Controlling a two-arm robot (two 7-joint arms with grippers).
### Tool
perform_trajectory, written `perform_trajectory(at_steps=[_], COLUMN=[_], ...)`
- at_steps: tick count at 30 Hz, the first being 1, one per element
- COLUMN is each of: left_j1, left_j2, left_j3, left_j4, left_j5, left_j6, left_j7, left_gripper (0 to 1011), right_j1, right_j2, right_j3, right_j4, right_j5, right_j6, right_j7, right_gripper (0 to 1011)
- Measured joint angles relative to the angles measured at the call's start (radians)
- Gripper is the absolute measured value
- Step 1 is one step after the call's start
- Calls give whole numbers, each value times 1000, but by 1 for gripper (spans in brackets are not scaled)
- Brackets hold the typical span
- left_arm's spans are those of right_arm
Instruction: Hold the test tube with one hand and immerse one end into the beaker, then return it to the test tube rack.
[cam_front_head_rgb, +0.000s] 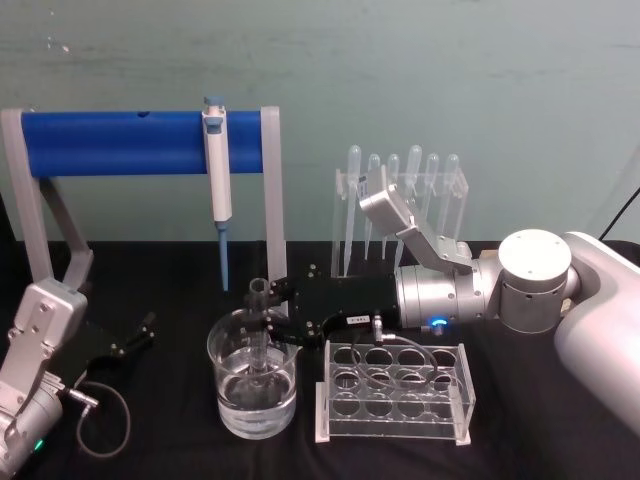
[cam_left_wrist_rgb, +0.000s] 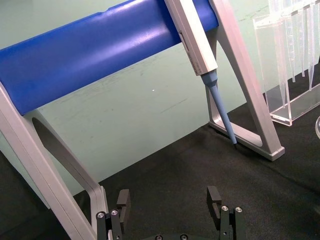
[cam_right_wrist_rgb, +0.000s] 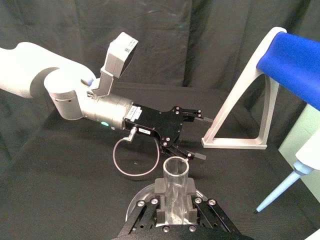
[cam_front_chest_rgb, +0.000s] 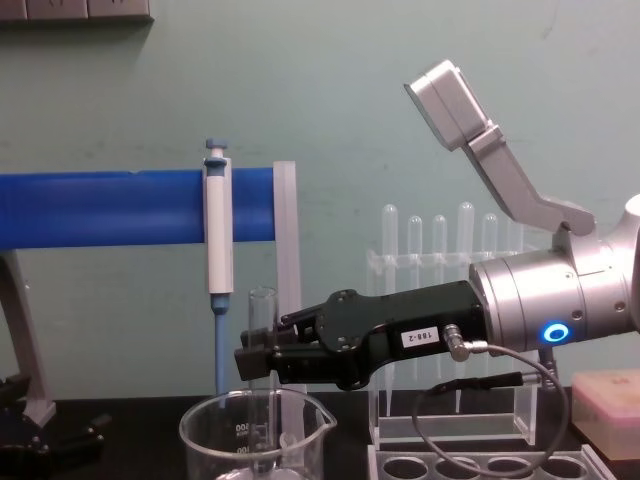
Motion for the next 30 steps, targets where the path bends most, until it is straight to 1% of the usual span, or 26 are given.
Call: perform_trajectory(at_steps=[30], left_j1=[0], left_j2=[0], left_j3=[0], left_j4=[0], left_j5=[0], left_j6=[0], left_j7=[0], left_gripper=[1000], right_j1=[0], right_j2=[0], right_j3=[0], right_j4=[0], right_j5=[0], right_j6=[0], right_j7=[0], right_gripper=[226])
